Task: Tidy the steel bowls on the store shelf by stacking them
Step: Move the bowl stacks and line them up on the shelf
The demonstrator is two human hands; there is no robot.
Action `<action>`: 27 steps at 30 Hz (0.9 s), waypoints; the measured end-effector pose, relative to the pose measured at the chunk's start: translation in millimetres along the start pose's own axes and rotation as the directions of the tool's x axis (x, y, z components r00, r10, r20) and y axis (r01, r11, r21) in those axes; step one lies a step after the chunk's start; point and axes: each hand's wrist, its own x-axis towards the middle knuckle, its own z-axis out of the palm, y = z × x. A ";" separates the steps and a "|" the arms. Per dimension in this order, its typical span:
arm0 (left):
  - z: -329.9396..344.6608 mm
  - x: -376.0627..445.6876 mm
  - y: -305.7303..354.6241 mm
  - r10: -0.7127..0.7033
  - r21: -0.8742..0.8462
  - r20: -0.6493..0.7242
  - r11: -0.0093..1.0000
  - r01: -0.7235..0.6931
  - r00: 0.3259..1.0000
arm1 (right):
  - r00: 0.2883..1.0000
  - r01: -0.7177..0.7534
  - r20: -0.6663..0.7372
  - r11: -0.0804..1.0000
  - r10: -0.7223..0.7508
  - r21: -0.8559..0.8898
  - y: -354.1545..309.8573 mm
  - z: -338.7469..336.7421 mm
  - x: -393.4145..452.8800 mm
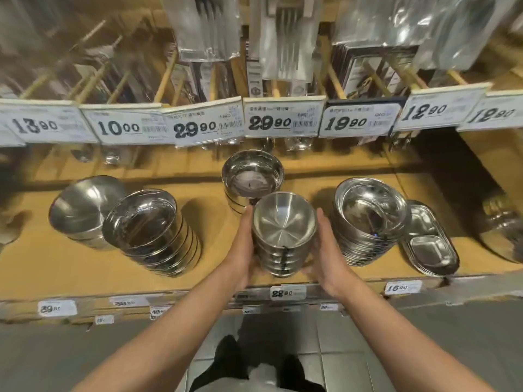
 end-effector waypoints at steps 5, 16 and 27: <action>-1.3 -6.3 -4.9 0.016 0.003 -0.091 1.000 -0.016 0.996 | 1.000 -0.005 0.008 1.000 0.005 -0.023 7.7 -4.6 0.5; 1.2 -25.3 -13.6 0.092 -0.010 -0.143 0.996 -0.094 0.985 | 0.999 -0.026 -0.037 0.999 0.024 -0.033 10.0 0.9 -6.8; -0.7 -34.8 -11.6 0.103 0.014 -0.186 0.995 -0.102 0.977 | 0.998 -0.049 -0.032 0.999 0.048 -0.014 23.5 -16.6 -1.0</action>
